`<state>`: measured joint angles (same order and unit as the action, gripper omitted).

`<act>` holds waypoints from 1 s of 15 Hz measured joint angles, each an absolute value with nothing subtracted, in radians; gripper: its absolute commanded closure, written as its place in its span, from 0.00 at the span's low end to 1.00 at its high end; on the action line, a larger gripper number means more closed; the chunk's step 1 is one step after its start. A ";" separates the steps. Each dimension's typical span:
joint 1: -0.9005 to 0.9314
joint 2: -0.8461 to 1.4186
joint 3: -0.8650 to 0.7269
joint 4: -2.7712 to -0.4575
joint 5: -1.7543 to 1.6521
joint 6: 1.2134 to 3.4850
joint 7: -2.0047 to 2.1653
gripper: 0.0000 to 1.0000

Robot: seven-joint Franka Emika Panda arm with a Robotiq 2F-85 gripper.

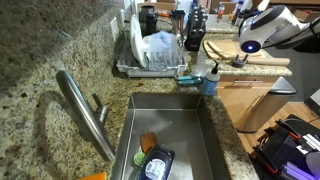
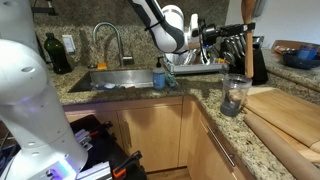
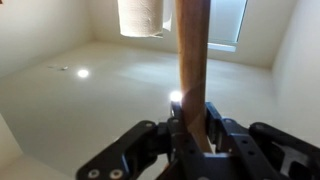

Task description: Put the wooden spoon in the cup

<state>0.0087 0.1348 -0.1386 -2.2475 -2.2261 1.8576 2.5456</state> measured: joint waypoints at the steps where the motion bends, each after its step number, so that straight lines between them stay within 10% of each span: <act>1: 0.006 0.128 -0.134 -2.255 -2.229 1.862 2.545 0.95; 15: -0.035 0.040 -0.128 -2.319 -2.244 1.985 2.508 0.95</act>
